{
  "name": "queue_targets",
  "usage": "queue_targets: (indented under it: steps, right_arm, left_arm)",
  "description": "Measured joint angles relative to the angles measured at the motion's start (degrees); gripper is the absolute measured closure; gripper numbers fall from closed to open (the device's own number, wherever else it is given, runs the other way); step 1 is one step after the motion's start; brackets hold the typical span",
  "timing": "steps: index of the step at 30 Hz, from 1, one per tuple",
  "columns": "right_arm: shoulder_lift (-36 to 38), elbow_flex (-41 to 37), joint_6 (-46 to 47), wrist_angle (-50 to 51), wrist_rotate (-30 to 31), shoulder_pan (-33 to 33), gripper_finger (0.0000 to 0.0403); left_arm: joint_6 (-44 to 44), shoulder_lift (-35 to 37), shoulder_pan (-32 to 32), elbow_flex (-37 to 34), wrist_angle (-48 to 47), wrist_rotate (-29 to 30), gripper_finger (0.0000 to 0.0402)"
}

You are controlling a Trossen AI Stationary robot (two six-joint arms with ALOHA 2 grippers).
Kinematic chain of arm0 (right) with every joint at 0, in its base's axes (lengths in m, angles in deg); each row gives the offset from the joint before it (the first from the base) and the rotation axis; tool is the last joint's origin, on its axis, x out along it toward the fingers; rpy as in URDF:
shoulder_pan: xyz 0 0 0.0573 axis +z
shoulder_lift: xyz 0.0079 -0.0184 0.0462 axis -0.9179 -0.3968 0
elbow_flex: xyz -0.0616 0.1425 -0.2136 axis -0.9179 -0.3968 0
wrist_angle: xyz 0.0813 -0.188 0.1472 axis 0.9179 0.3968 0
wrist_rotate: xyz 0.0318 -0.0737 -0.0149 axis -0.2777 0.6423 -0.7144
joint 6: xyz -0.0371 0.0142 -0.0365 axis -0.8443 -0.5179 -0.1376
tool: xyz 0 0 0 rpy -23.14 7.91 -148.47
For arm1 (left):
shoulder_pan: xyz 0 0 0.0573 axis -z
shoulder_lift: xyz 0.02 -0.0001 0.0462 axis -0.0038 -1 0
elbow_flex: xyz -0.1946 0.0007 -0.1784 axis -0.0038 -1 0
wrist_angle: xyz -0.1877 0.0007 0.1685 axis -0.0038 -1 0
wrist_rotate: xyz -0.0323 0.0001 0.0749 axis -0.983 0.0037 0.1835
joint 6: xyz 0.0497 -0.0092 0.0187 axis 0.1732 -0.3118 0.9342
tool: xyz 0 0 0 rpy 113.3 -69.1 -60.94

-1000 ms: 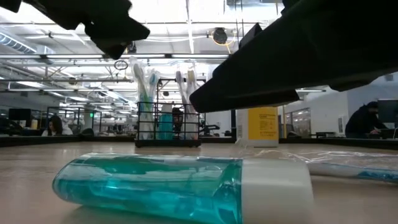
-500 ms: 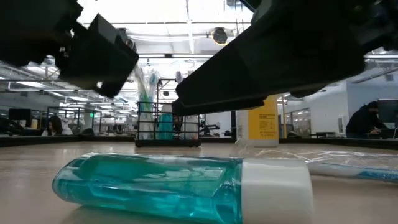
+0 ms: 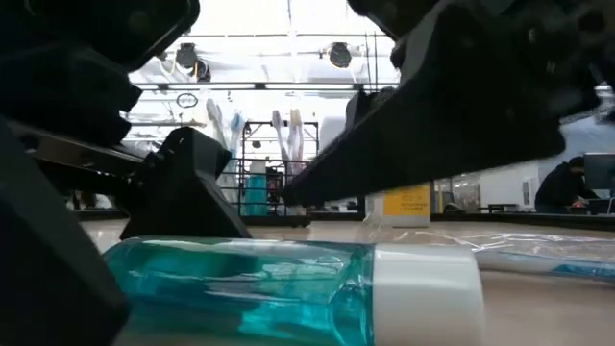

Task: Pick & Place toothbrushing station
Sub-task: Put the blue mouthwash into the black mesh organizer

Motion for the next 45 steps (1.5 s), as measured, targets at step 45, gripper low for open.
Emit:
queue_targets:
  steps: [45]
  right_arm:
    - [0.0,0.0,7.2,1.5,3.3,-6.4,0.0190]
  left_arm:
    - [-6.3,18.4,-1.9,-0.1,-40.4,18.0,0.0218]
